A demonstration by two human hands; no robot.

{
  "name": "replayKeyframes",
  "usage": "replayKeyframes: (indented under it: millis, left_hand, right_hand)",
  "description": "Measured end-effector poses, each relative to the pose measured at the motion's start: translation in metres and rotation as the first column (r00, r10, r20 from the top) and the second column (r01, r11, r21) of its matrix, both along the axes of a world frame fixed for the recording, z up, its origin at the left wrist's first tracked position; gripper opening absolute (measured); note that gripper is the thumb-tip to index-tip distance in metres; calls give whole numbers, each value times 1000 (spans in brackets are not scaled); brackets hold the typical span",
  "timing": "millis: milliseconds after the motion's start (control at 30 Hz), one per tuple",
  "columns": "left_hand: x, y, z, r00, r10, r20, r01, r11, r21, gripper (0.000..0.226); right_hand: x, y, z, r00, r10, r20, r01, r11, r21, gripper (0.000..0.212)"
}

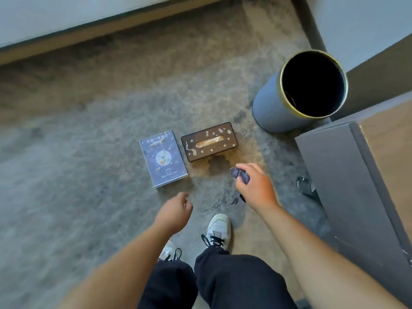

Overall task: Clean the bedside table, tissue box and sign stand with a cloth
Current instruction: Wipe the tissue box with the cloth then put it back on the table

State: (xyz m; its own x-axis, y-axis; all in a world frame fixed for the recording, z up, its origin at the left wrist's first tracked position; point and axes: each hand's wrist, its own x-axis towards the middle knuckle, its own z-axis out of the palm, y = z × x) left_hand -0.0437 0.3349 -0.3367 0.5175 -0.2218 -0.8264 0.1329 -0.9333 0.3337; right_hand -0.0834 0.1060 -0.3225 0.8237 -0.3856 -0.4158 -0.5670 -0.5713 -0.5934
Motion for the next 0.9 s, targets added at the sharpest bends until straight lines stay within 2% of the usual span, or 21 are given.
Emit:
replayKeyframes:
  millis: [133, 267, 333, 433, 500, 533, 633, 700, 767, 900]
  left_hand:
    - [35, -7, -71, 981, 193, 12, -193, 981, -26, 43]
    - [65, -14, -123, 905, 425, -27, -425, 895, -135, 45]
    - [77, -17, -148, 828, 553, -96, -560, 805, -193, 44]
    - [94, -24, -186, 665, 719, -201, -743, 610, -274, 51]
    - [100, -33, -200, 563, 780, -274, -819, 482, -311, 43]
    - [102, -38, -205, 541, 782, -310, -833, 446, -329, 41]
    - [97, -52, -220, 572, 711, -409, -814, 431, -390, 52]
    - [92, -56, -231, 602, 685, -411, -791, 441, -423, 71]
    - [90, -57, -218, 643, 650, -405, -759, 469, -451, 84]
    - [91, -52, -208, 721, 595, -357, -679, 499, -539, 71]
  right_hand:
    - [34, -17, -70, 999, 37, -12, -38, 998, -43, 34]
    - [62, -32, -128, 997, 79, 16, -78, 996, -53, 33]
    - [77, -42, -152, 1000, 7, 23, -6, 998, -59, 34]
    - [96, -58, -184, 976, -208, 62, 209, 978, 4, 36]
    - [101, -64, -200, 949, -310, 58, 306, 950, 64, 36]
    - [102, -66, -208, 942, -331, 49, 326, 941, 85, 36]
    - [103, -71, -227, 932, -362, 30, 353, 923, 153, 35]
    - [104, -75, -235, 915, -402, 24, 388, 897, 209, 34]
    - [106, -77, -239, 897, -441, 7, 425, 868, 256, 34]
    - [109, -82, -241, 881, -471, -46, 462, 834, 303, 30]
